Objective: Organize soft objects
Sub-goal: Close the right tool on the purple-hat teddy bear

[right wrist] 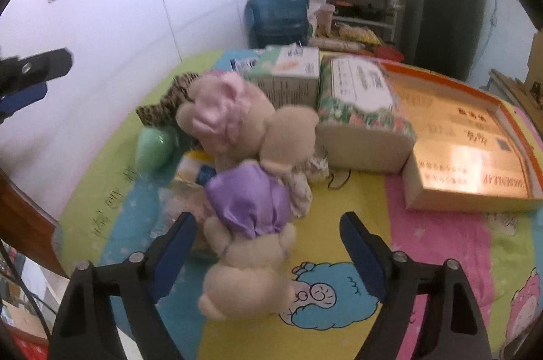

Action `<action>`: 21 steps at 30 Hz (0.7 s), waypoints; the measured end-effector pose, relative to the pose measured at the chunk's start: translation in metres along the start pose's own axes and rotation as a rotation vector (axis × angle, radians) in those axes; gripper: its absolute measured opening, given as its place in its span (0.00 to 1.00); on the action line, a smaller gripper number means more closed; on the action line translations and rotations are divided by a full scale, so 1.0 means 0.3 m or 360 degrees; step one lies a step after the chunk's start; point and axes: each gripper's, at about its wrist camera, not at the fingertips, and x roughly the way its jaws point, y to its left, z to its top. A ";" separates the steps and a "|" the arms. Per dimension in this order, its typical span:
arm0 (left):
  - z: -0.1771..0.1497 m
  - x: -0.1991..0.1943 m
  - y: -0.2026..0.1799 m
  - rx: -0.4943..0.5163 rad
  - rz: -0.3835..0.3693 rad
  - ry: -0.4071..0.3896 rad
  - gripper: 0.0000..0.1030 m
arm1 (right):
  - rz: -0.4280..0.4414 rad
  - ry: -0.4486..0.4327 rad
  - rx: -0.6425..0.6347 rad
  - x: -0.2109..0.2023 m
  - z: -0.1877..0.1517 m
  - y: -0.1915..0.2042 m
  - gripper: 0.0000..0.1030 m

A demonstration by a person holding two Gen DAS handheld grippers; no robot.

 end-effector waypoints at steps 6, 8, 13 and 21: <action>-0.072 0.046 -0.013 0.0063 -0.0070 0.0069 0.80 | 0.0083 0.0022 -0.0011 0.011 -0.027 0.008 0.46; -0.087 0.056 -0.022 0.0077 -0.0082 0.0087 0.80 | 0.0089 0.0014 -0.0033 -0.002 -0.032 0.025 0.41; -0.095 0.075 -0.057 0.0134 -0.0156 0.0080 0.80 | 0.0110 -0.0008 0.0003 -0.062 -0.034 0.023 0.39; -0.122 0.136 -0.119 0.0244 -0.0279 0.0111 0.80 | 0.0047 -0.0115 0.0078 -0.218 -0.033 -0.030 0.39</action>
